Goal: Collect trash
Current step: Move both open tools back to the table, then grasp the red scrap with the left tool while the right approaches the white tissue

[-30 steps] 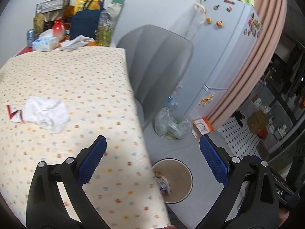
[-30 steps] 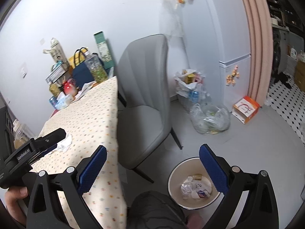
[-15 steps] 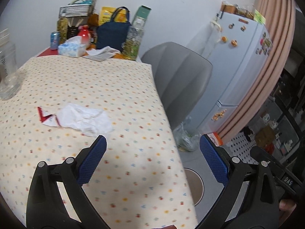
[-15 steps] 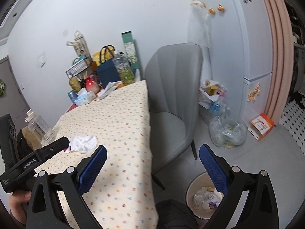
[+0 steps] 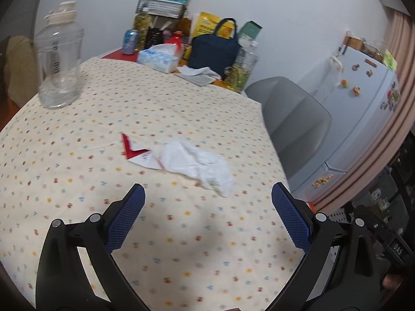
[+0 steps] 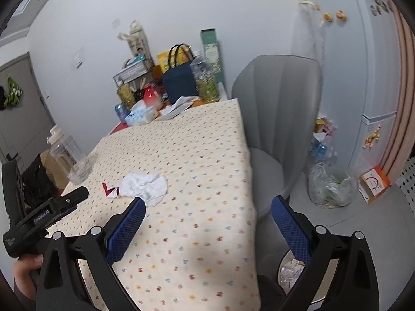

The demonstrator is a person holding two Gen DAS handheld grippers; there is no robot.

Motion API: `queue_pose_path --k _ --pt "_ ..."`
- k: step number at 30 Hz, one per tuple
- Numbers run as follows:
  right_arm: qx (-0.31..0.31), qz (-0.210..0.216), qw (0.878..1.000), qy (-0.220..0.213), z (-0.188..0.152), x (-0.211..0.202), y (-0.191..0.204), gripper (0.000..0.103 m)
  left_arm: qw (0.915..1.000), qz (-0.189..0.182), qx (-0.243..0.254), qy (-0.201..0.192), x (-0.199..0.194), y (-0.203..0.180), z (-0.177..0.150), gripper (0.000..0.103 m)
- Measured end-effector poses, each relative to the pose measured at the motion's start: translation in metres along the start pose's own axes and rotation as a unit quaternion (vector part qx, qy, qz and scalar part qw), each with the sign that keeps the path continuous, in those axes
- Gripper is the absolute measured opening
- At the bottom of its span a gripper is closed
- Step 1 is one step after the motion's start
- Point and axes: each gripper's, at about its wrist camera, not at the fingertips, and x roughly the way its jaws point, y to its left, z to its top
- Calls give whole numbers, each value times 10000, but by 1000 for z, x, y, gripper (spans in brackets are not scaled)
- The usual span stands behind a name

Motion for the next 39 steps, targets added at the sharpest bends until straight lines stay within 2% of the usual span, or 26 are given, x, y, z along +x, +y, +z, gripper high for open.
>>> queue_pose_path --k 5,11,19,24,27,29,32,39 --pt "-149 98 9997 134 0 21 19 95 9995 244 -196 -20 4 35 3 97" --pt "-251 282 9990 220 5 39 37 95 9988 362 -305 82 18 65 9 97" --pt "-362 414 9980 313 13 62 46 95 9975 519 -428 208 45 83 17 96" --pt "-395 488 9974 360 16 75 45 95 9967 619 -462 253 62 81 27 95" --pt "-501 461 9967 438 17 86 44 95 9957 610 -541 442 78 82 34 95" --pt "-580 409 9963 477 19 93 44 95 9943 690 -650 494 86 86 38 93" --pt "-689 313 9955 573 21 107 44 95 9936 624 -755 562 97 88 43 90" --pt "-760 327 9929 852 21 137 49 88 9909 626 -939 728 121 95 48 76"
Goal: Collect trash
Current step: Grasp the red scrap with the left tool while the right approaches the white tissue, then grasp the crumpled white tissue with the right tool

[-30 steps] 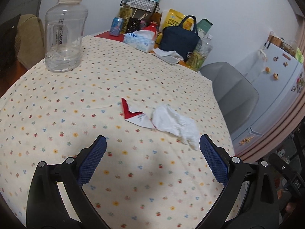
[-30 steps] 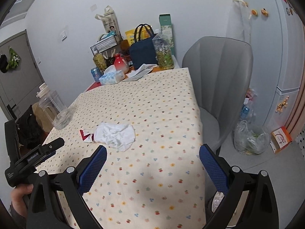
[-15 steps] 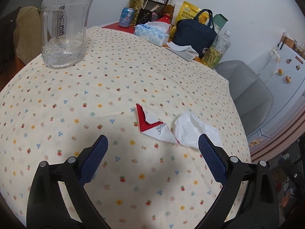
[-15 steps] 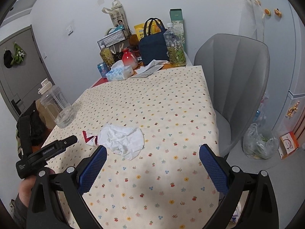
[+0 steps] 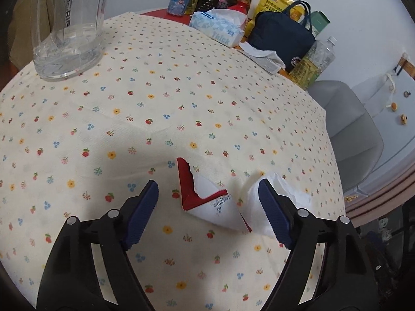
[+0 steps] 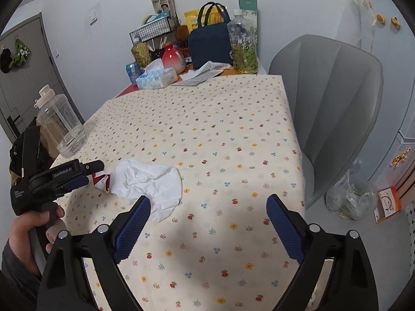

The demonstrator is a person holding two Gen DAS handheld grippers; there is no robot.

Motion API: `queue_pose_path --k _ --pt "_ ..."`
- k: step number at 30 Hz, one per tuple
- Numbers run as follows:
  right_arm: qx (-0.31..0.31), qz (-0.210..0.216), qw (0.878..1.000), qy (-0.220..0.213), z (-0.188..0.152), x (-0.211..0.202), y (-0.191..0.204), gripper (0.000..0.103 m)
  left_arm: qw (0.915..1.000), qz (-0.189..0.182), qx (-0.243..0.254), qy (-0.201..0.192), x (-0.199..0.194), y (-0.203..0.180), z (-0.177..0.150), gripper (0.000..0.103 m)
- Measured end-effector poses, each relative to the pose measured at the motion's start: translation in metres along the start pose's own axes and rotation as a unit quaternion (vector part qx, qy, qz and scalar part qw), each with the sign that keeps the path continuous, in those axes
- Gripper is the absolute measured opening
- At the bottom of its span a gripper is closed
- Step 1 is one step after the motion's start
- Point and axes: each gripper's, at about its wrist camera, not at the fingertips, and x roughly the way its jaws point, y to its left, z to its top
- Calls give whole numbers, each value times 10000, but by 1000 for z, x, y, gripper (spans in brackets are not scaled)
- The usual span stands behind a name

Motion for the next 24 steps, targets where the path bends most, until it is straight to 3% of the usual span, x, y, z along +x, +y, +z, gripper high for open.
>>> queue_pose_path --k 5,9,10,15,24 --pt "-127 5 9998 157 5 19 13 84 9999 118 -89 -71 5 2 5 55" --pt "-242 12 9994 243 10 34 27 84 9999 29 -22 119 11 0 3 11" --pt "-255 12 9993 267 10 37 29 83 9999 41 5 123 11 0 1 7" --pt "-461 33 9980 433 11 55 51 82 9995 254 67 -145 -9 5 -4 4" --pt "-742 19 9950 661 15 83 87 95 9976 448 -234 -483 -49 41 -7 4"
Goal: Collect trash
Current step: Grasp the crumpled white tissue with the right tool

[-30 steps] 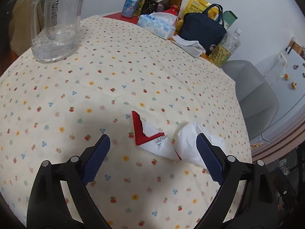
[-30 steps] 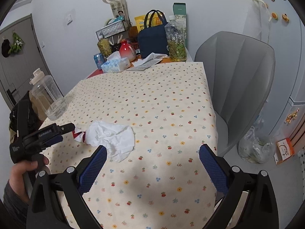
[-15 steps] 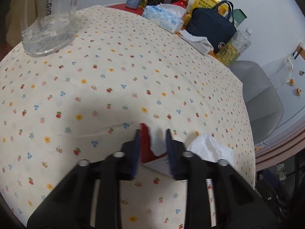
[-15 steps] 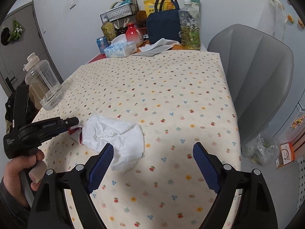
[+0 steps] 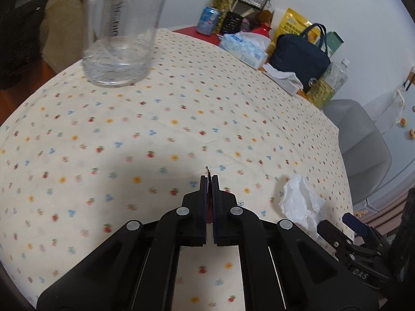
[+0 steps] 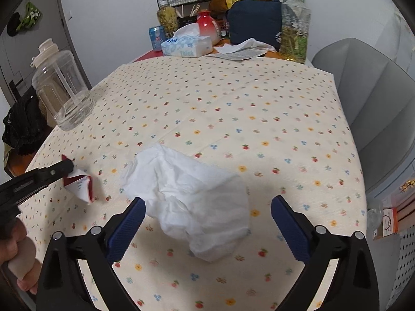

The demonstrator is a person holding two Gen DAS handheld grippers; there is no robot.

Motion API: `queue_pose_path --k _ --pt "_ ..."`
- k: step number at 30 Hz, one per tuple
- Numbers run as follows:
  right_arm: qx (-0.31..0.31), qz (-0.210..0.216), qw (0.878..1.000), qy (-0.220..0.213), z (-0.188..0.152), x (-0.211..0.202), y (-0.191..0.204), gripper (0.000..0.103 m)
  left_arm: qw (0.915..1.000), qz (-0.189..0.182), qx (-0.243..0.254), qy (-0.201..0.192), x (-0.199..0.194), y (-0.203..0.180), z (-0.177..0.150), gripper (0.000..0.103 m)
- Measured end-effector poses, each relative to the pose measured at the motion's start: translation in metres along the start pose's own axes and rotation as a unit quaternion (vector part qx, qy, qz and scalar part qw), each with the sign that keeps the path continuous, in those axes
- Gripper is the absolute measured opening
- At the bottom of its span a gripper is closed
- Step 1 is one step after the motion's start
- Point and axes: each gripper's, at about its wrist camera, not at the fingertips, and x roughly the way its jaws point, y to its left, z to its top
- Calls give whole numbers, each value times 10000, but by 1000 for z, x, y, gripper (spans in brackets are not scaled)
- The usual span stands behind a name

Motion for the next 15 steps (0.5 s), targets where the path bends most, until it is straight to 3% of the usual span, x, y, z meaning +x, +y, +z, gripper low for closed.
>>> queue_pose_path --k 11,12,15 --pt "-749 -425 9960 242 12 35 51 94 9988 250 -337 -234 -25 37 -6 4" --pt "-784 -451 9955 281 12 38 52 92 9987 265 -360 -237 -26 40 -6 4" --pt "-854 -312 9952 351 11 39 54 72 9986 285 -356 -253 -29 41 -7 4"
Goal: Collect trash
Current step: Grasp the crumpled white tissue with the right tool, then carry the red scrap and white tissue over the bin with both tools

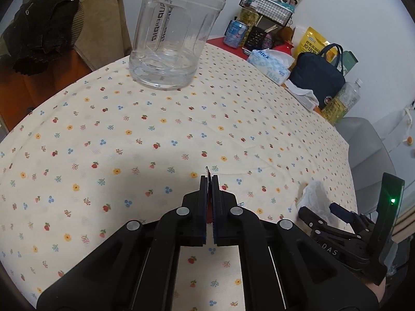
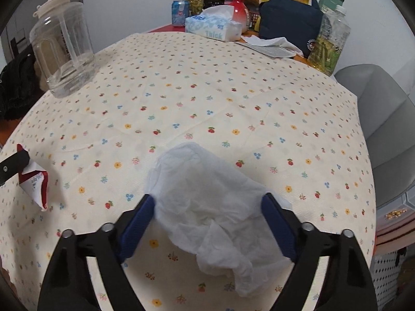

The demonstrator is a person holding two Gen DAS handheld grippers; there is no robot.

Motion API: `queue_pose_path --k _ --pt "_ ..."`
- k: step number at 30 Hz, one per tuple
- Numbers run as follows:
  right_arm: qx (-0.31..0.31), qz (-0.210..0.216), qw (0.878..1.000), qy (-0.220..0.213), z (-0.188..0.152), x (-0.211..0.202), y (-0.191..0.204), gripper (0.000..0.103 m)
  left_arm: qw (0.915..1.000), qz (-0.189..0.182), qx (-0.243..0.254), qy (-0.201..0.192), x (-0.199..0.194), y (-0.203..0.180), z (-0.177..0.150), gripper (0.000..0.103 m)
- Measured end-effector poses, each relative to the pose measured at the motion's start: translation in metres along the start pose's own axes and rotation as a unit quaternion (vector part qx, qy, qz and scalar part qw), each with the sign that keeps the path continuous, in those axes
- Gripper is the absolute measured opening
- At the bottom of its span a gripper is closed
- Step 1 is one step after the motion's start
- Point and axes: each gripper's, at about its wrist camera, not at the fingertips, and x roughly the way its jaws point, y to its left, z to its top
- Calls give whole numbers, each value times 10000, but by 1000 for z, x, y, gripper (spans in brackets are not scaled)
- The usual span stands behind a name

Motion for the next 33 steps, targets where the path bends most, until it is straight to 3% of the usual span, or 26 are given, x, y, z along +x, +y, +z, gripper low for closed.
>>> queue_pose_path --k 2,4,21,33 --pt "-10 205 9998 34 0 -3 -1 35 10000 -3 24 -15 -2 -1 -1 4" --pt "17 259 9996 88 -1 -8 -3 11 10000 -36 34 -29 -4 -4 -2 4" --pt "745 1074 9896 -595 -41 -100 -55 7 9963 -684 496 -168 -32 -70 -22 4" --pt "1354 906 9815 -1011 -100 -159 -118 7 9859 -1244 1122 54 -41 -142 -62 4"
